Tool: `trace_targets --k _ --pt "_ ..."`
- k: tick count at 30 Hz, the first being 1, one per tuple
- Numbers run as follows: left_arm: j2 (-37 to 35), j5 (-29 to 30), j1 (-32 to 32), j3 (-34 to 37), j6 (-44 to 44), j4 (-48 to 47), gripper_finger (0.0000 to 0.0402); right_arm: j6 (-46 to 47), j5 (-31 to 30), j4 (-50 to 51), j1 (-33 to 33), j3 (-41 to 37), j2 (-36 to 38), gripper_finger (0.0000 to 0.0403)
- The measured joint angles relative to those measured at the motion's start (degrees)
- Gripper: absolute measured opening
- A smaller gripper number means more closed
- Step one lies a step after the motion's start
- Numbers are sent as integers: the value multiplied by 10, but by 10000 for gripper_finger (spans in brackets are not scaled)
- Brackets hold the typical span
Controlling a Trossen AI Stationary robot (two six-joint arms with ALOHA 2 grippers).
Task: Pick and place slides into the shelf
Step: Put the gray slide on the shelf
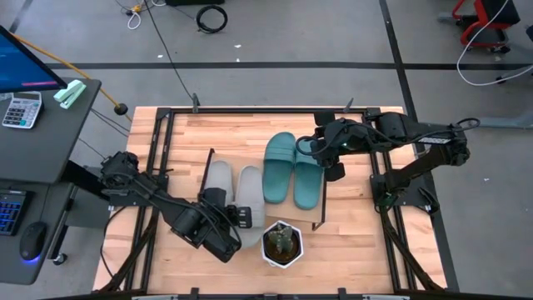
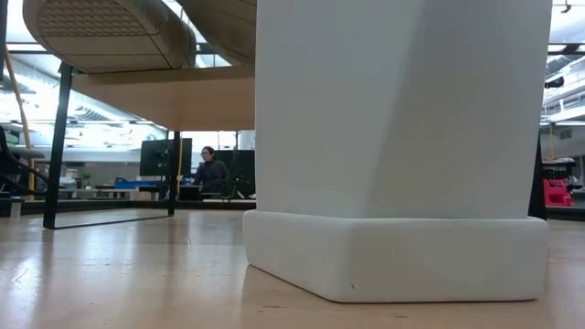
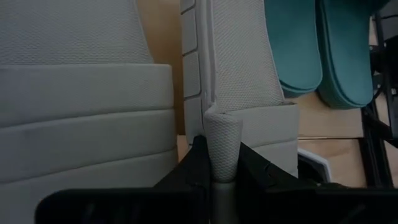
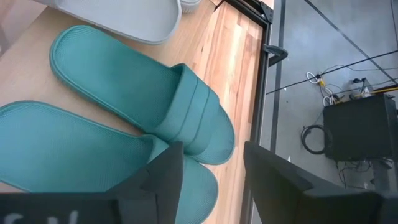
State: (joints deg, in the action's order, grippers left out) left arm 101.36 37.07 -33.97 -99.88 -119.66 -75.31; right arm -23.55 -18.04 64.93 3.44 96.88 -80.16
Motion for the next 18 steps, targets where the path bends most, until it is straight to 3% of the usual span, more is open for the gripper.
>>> trace_targets --k 18 --pt "18 4 19 0 18 7 42 9 2 0 0 0 0 174"
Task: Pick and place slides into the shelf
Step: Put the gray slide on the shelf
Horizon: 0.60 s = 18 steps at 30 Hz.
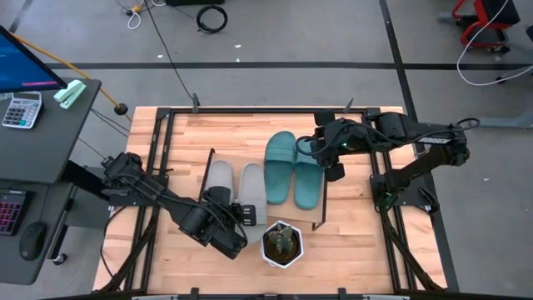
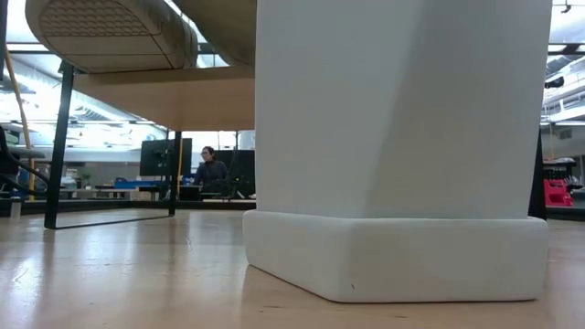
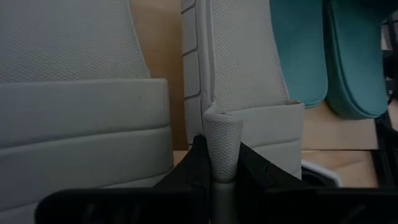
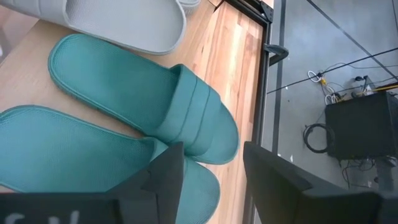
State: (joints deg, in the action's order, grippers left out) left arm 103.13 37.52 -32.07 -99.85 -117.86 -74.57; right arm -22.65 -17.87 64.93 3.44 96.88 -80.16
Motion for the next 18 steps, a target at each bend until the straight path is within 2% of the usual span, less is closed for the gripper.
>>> trace_targets --k 18 --pt "1 2 1 0 5 -3 132 0 0 0 0 0 0 173"
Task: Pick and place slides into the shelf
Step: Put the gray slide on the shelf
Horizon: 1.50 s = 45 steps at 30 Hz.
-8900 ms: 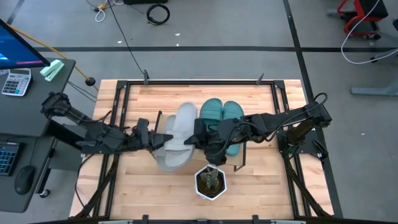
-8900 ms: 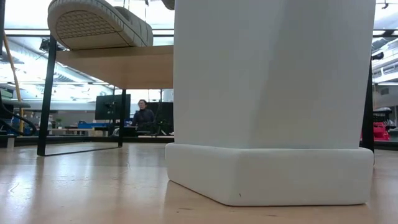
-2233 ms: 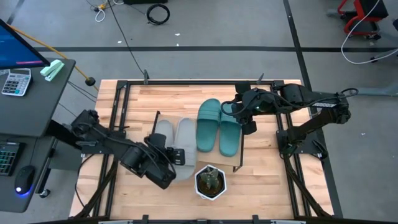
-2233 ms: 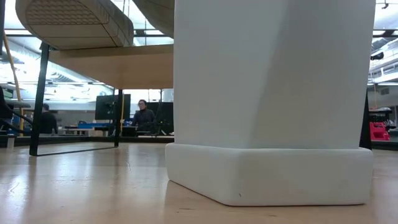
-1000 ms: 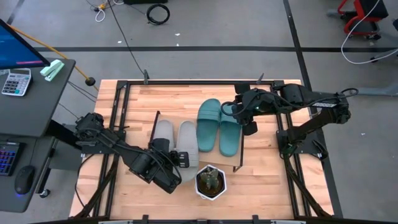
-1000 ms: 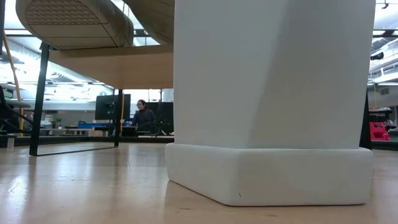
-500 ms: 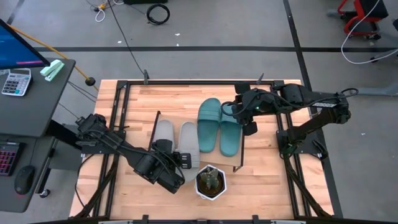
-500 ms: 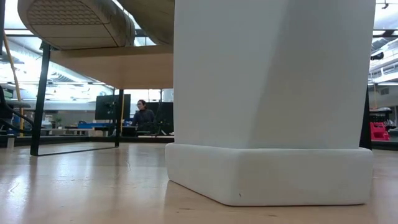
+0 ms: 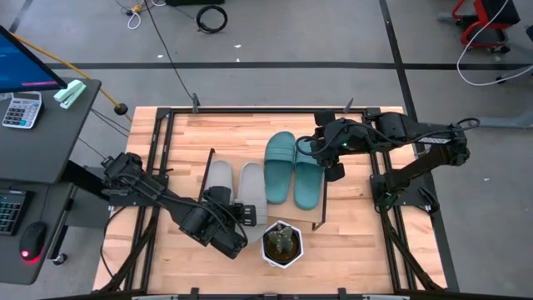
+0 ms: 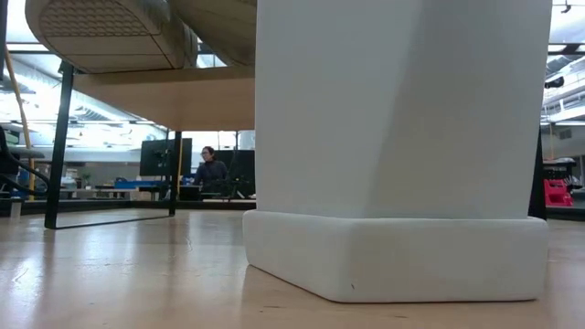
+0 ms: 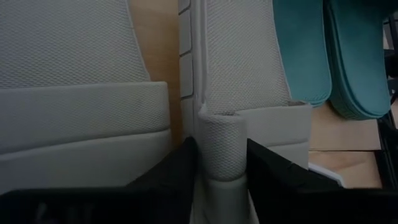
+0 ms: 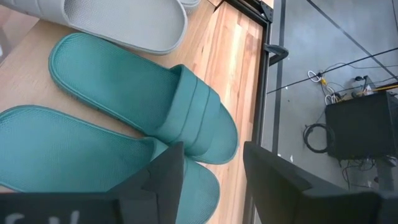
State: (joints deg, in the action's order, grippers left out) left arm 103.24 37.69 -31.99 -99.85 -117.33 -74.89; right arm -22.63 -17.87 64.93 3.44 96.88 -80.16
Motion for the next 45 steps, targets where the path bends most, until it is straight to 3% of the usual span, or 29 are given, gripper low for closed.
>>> trace_targets --k 9,18,29,37,45 --pt "0 7 0 0 -5 -2 209 0 0 0 0 0 0 173" --pt "-3 18 0 0 -4 -4 234 0 0 0 0 0 0 173" --pt "-40 51 1 0 -3 -48 221 1 0 4 0 0 0 173" --pt "-71 67 -4 0 41 -14 202 1 5 4 0 0 0 173" --pt "-105 -16 -7 0 101 15 186 -4 40 -12 0 0 0 173"
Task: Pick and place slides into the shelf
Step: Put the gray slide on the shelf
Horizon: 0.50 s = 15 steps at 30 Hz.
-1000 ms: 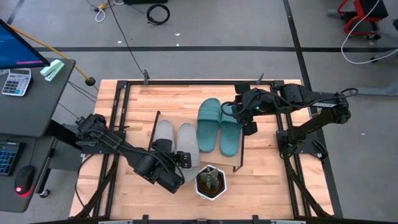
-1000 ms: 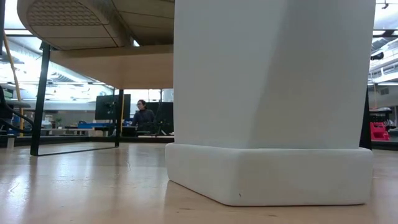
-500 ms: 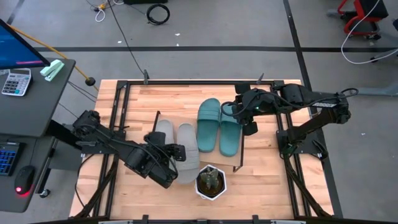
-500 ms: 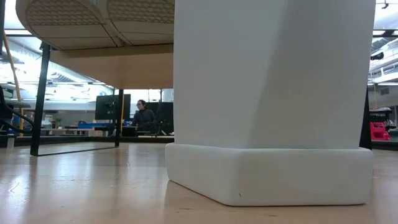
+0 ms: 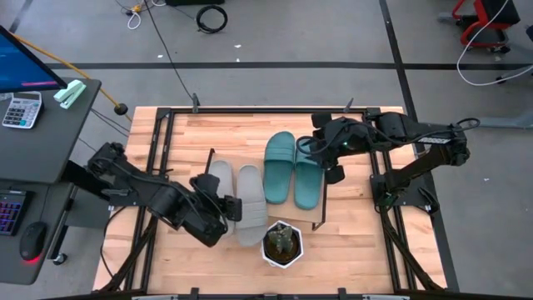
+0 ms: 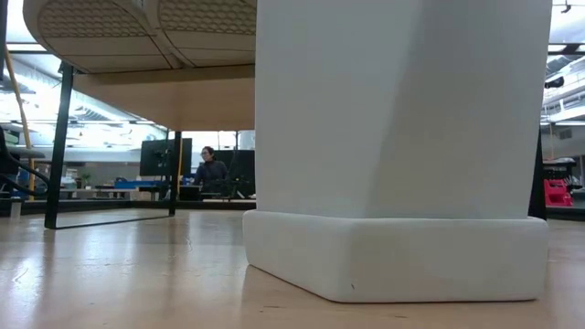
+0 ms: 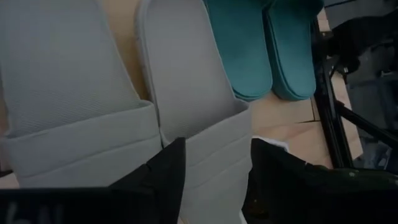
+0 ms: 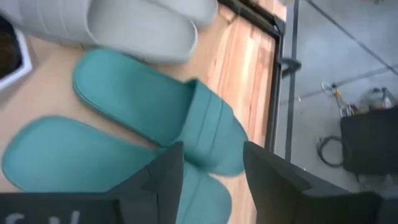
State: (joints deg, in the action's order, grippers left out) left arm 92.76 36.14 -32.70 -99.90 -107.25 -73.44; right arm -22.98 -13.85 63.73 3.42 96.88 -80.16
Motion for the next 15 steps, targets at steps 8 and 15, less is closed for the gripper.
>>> trace_targets --k 8,15 --pt "-3 0 42 0 31 -18 189 -11 24 -60 0 0 0 173" --pt "-2 -83 136 0 174 -2 212 -12 69 -73 -3 0 0 173"
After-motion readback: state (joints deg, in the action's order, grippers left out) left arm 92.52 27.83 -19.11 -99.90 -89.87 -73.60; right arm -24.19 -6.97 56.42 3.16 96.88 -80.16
